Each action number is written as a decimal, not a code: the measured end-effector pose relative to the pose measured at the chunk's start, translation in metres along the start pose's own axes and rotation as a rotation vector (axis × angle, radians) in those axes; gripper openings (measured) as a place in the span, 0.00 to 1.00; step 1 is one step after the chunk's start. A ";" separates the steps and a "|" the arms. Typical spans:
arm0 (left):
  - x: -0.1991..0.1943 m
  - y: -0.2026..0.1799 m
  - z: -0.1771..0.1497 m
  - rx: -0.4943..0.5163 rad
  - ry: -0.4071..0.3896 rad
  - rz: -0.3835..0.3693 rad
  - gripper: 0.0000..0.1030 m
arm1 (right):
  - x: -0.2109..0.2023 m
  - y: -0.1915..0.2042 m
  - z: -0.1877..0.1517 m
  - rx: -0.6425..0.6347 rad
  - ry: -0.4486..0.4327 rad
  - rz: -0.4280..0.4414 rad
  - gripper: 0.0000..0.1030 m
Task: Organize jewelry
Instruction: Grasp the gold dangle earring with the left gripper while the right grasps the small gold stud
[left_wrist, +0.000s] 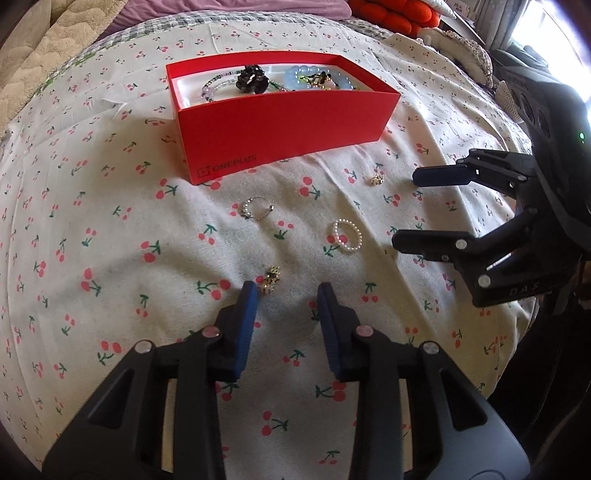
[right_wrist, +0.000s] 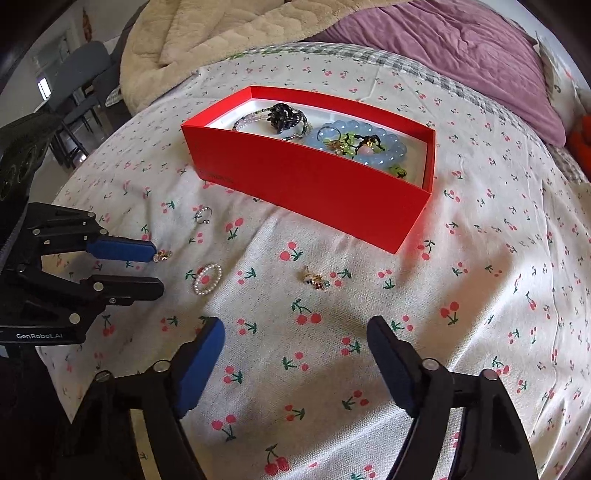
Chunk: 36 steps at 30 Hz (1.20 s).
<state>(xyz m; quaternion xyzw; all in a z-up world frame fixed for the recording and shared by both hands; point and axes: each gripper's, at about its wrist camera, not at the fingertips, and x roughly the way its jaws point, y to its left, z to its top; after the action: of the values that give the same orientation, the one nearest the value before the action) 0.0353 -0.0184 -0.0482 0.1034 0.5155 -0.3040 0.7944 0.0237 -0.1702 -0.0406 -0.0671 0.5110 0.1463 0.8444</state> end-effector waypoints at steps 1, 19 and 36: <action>0.001 0.000 0.000 0.000 0.000 0.001 0.34 | 0.001 -0.003 0.000 0.010 0.002 0.001 0.74; 0.002 0.005 0.001 -0.005 -0.006 0.012 0.24 | 0.018 -0.007 0.011 -0.014 -0.017 -0.030 0.58; 0.003 0.009 0.002 -0.024 0.000 0.024 0.12 | 0.024 -0.004 0.020 -0.034 -0.019 -0.007 0.36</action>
<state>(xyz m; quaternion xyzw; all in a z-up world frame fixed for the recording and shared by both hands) 0.0433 -0.0135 -0.0509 0.1001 0.5178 -0.2882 0.7993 0.0526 -0.1643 -0.0524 -0.0818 0.5000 0.1525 0.8485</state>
